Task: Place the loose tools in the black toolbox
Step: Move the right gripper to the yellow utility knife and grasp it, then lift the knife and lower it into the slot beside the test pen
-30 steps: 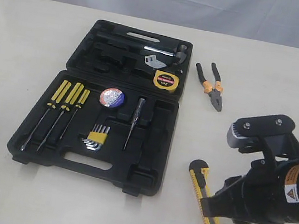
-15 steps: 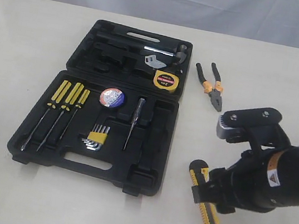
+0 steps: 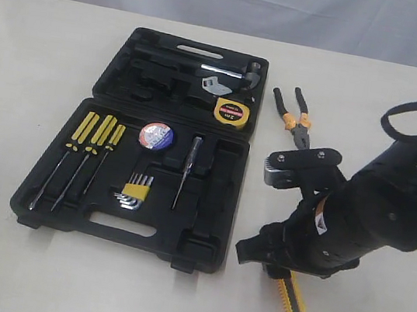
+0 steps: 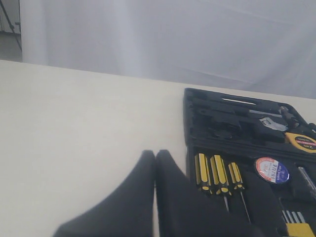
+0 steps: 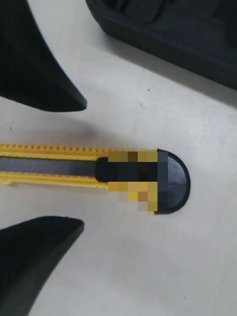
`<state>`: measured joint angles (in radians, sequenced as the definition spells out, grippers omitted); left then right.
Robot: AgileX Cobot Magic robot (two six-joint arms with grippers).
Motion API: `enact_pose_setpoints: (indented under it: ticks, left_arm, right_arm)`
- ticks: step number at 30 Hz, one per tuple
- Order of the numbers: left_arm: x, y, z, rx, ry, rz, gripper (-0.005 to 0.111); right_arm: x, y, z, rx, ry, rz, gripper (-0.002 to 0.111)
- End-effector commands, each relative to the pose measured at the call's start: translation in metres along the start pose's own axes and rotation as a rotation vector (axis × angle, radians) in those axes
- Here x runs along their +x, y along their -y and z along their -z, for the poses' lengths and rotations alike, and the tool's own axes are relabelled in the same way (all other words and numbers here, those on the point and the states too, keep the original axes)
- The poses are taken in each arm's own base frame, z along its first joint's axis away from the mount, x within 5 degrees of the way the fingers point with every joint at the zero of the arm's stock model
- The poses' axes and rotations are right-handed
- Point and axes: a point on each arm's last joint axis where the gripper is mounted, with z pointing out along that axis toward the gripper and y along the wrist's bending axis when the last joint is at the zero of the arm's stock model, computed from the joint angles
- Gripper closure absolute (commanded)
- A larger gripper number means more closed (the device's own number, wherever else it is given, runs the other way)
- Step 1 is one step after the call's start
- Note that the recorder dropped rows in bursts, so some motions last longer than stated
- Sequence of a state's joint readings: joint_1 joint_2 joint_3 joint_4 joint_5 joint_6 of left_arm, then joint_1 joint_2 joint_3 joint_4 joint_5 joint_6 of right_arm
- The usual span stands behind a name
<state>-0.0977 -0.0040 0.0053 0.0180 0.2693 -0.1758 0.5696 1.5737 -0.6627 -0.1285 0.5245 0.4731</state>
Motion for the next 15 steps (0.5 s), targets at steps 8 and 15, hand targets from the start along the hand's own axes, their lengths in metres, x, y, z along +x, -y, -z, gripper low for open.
enact_pose_setpoints:
  ticks: [8,15]
  left_arm:
    - [-0.001,0.001,0.0,0.007,-0.001,0.003,0.107]
    - [-0.002,0.001,0.0,0.007,0.001,0.003,0.107]
  right_arm:
    - [-0.003,-0.003,-0.014,0.001,-0.006,-0.026,0.05]
    - [-0.003,-0.004,-0.024,-0.001,-0.013,-0.027,0.05]
